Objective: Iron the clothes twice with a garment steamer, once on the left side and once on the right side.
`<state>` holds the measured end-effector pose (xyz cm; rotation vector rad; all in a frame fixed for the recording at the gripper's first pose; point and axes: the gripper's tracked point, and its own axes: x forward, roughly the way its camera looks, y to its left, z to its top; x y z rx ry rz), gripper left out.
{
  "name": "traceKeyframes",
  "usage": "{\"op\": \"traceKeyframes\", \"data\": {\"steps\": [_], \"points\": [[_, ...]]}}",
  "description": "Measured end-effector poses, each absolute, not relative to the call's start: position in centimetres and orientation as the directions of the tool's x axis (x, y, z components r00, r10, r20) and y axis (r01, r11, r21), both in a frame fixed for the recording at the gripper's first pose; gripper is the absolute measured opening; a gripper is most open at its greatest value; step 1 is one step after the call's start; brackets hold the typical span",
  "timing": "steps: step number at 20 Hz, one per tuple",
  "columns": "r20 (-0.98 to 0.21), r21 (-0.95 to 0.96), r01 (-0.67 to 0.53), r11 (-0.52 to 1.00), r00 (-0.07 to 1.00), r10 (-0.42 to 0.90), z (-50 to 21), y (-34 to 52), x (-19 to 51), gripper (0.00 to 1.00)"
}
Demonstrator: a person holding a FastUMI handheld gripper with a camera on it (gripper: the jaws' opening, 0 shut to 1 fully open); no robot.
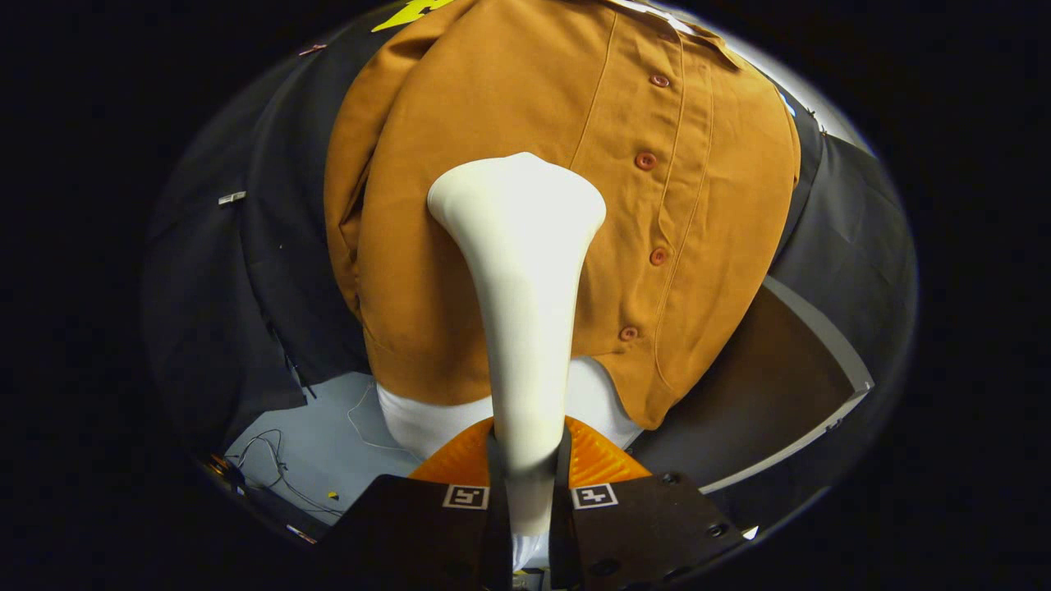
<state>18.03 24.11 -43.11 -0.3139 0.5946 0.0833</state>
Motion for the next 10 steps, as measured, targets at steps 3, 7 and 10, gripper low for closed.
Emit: {"op": "traceKeyframes", "data": {"steps": [3,7,10], "points": [[-0.594,-0.257,-0.176,0.95,0.804,-0.012,-44.7,23.7,16.7,0.22],[-0.63,-0.227,-0.187,0.956,0.777,0.003,-46.1,22.7,15.0,0.22],[-0.621,-0.22,-0.19,0.957,0.783,0.012,-45.5,22.0,14.0,0.22]]}}
